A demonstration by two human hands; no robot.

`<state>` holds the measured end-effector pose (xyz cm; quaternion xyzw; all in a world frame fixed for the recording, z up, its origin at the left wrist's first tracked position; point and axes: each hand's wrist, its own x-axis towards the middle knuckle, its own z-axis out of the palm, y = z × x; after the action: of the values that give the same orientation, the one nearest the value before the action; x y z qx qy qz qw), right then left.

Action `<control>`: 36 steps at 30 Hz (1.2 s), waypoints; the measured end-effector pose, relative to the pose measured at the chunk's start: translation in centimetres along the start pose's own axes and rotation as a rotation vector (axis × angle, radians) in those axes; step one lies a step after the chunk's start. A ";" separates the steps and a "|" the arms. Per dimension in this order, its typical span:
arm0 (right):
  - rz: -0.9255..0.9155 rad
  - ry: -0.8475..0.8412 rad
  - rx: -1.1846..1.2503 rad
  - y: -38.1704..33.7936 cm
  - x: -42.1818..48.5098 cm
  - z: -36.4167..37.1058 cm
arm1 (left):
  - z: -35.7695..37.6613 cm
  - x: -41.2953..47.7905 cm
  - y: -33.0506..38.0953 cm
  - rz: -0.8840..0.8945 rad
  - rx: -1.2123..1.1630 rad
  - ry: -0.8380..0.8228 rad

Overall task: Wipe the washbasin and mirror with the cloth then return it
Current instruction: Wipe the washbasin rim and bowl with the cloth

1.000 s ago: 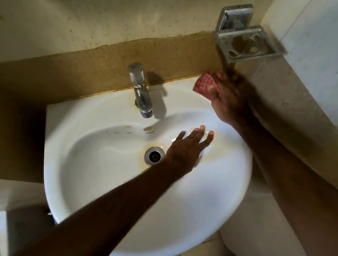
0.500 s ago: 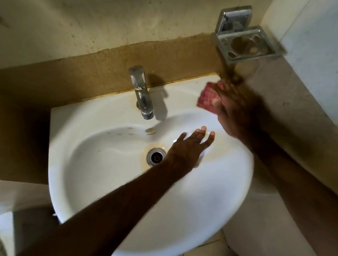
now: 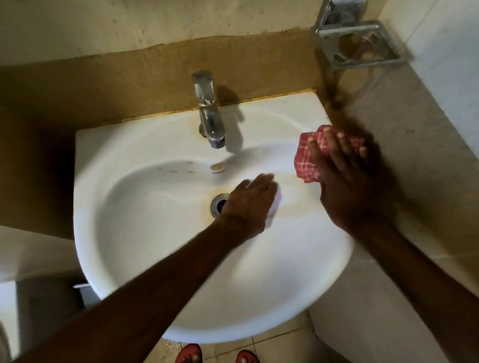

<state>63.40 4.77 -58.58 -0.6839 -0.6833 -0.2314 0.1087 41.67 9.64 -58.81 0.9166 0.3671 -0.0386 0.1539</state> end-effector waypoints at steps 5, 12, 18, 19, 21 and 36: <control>0.305 -0.159 0.005 -5.1 1.0 0.3 | -2.3 -4.5 -1.7 -0.212 -0.094 0.131; 0.816 0.074 0.200 -13.1 4.2 2.5 | -6.4 -9.0 -4.3 -0.411 -0.136 0.348; 1.162 0.274 0.834 -21.9 8.5 1.1 | -6.8 -9.5 -8.0 -0.341 -0.086 0.490; 1.202 0.254 0.918 -23.4 8.5 0.3 | -6.9 -9.4 -8.3 -0.331 -0.089 0.498; 1.280 0.146 1.110 -26.1 7.4 -1.1 | -6.8 -9.3 -8.7 -0.309 -0.091 0.479; 1.535 0.044 0.967 -21.2 10.5 -0.3 | -5.4 -8.5 -6.5 -0.332 0.215 0.206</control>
<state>42.03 14.84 -56.95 -0.8266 -0.0602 0.2038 0.5212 30.79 10.19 -53.74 0.8539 0.5203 -0.0086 0.0084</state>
